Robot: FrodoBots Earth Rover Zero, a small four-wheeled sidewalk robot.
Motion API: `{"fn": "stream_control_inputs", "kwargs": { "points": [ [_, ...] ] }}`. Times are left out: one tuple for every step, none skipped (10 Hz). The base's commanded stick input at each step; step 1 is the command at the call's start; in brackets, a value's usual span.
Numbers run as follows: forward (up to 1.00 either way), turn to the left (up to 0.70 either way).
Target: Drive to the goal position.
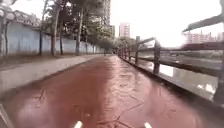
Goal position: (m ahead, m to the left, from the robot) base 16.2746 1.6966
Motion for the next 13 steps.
{"fn": "stream_control_inputs", "kwargs": {
  "points": [
    [0.5,0.0],
    [0.5,0.0],
    [0.5,0.0],
    [0.5,0.0],
    [0.5,0.0],
    [0.5,0.0],
    [0.5,0.0],
    [0.5,0.0],
    [0.5,0.0],
    [0.5,0.0],
    [0.5,0.0],
    [0.5,0.0],
    [0.5,0.0]
  ]
}}
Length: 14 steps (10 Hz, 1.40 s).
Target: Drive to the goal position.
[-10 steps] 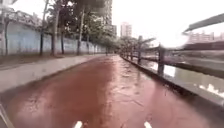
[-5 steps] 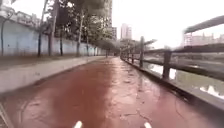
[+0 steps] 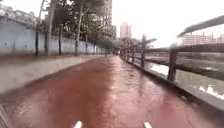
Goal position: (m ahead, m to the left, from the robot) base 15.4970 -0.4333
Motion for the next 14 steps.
{"fn": "stream_control_inputs", "kwargs": {
  "points": [
    [0.5,0.0],
    [0.5,0.0],
    [0.5,0.0],
    [0.5,0.0],
    [0.5,0.45],
    [0.5,0.5],
    [0.5,0.18],
    [0.5,0.0],
    [0.5,0.0],
    [0.5,0.0],
    [0.5,0.0],
    [0.5,0.0],
    [0.5,0.0],
    [0.5,0.0]
  ]
}}
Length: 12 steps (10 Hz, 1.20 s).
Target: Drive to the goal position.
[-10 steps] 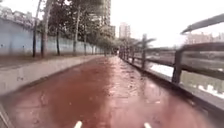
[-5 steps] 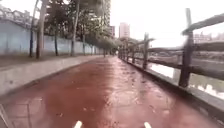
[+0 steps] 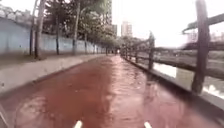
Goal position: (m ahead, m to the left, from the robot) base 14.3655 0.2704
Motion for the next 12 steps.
{"fn": "stream_control_inputs", "kwargs": {
  "points": [
    [0.5,0.0],
    [0.5,0.0],
    [0.5,0.0],
    [0.5,0.0],
    [0.5,0.01],
    [0.5,0.5],
    [0.5,0.5],
    [0.5,0.5],
    [0.5,0.16],
    [0.5,0.0],
    [0.5,0.0],
    [0.5,0.0]
  ]
}}
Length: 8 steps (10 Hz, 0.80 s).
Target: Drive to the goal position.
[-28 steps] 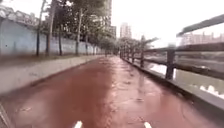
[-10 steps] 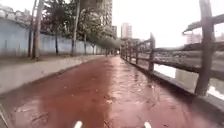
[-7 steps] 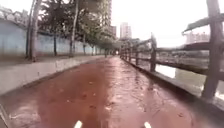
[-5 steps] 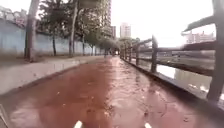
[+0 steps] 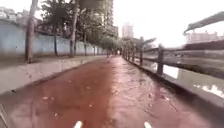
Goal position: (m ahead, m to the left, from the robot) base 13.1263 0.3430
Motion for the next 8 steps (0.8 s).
{"fn": "stream_control_inputs", "kwargs": {
  "points": [
    [0.5,0.0],
    [0.5,0.0],
    [0.5,0.0],
    [0.5,0.0],
    [0.5,0.0],
    [0.5,0.0],
    [0.5,0.0],
    [0.5,0.0]
  ]
}}
